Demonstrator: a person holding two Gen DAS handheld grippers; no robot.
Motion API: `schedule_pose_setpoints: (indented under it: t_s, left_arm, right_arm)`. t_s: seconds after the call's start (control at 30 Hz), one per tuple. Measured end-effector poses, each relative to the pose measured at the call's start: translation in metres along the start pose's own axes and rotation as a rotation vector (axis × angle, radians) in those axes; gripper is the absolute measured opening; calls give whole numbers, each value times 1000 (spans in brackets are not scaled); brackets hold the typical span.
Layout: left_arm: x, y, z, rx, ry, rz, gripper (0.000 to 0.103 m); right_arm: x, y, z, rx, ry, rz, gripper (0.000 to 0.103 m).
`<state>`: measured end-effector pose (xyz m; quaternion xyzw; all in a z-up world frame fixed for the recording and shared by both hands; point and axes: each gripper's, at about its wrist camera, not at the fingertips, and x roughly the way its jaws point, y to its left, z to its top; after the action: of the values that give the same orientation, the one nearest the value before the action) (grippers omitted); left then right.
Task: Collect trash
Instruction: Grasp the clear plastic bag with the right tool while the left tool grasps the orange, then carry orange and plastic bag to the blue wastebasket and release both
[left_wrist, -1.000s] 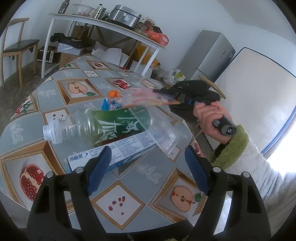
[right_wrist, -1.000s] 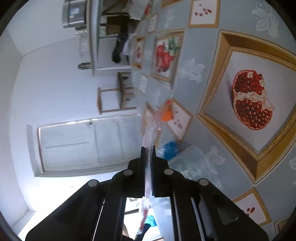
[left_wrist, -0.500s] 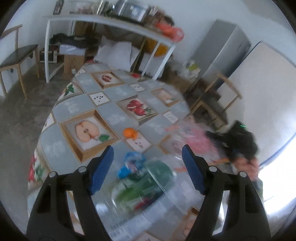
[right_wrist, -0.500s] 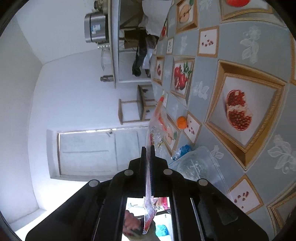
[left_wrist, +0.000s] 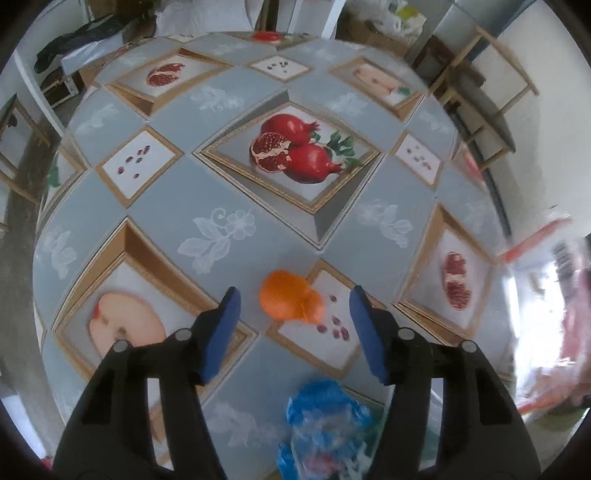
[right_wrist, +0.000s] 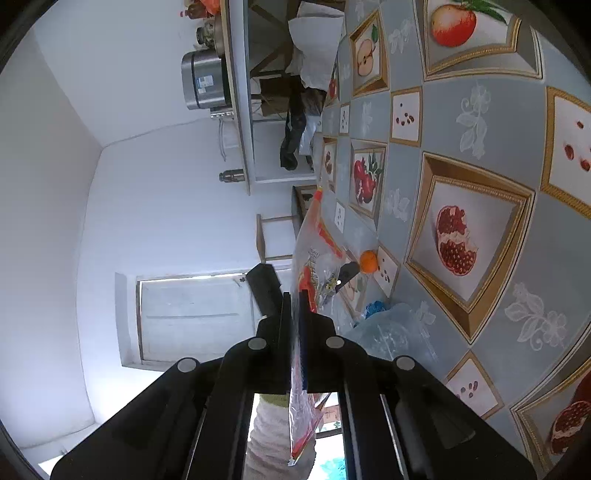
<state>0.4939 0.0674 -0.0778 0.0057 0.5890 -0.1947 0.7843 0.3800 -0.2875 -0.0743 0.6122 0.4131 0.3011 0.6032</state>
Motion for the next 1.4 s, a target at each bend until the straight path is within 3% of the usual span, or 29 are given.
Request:
schedule_pose_setpoints:
  t_s: [0.33,0.5,0.73,0.93,1.17,1.4]
  left_arm:
    - [20,-9,2,49,41,64,38]
    - [19,-9,1,54,41,81,21]
    - [-1,-2,2,21,-5,81,18]
    - [-50,-18,-3,23,-89,56,18]
    - [-110,-88,-20,121,-176,-45,18]
    - [-120,-221,-43,312,-149,-236,18]
  right_arm:
    - [0,-1,4,-2,-3,20,4]
    - [-2,-2,3,4,-6,22,4]
    - [-9,0,-1,8,-18,35,4]
    - [-28,11,-11,-11,-48,69,4]
    - [-87,17,-37,-45,-134,99,4]
    - [-201,-8,-83,-41,-323,49,4]
